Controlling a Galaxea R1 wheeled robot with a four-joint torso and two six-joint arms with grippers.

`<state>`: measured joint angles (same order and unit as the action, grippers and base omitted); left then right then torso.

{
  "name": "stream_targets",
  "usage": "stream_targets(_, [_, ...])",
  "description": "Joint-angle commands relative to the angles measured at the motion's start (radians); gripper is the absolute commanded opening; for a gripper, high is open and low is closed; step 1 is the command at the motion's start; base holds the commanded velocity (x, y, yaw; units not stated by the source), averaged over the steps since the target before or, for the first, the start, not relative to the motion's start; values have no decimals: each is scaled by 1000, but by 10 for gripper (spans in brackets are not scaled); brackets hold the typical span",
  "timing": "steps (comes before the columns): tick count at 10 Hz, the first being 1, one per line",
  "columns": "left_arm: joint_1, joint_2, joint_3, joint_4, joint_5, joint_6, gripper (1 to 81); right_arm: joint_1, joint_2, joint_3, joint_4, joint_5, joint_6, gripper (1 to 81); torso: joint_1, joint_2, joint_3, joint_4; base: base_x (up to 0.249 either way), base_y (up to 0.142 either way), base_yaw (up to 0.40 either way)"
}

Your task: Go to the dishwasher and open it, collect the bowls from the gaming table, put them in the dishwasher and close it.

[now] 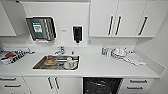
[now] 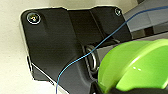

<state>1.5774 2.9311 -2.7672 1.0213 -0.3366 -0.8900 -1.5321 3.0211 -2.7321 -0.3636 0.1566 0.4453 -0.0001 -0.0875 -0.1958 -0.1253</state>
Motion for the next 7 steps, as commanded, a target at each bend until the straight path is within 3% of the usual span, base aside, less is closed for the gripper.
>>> stream_targets(1, [-18, -12, -3, 7, 28, 2, 10, 36, -9, -1, -3, -42, 0, 10, 0, 0, 0, 0, 138, -72, 0])
stream_targets(3, [-18, -12, -3, 5, 28, 0, 10, 37, -9, -1, -3, -42, 0, 10, 0, 0, 0, 0, 135, -69, 0])
stream_targets(7, [-20, -15, -3, 3, 25, -1, 10, 37, -9, -1, -1, -43, 0, 10, 1, 1, 0, 0, 71, 0, 0])
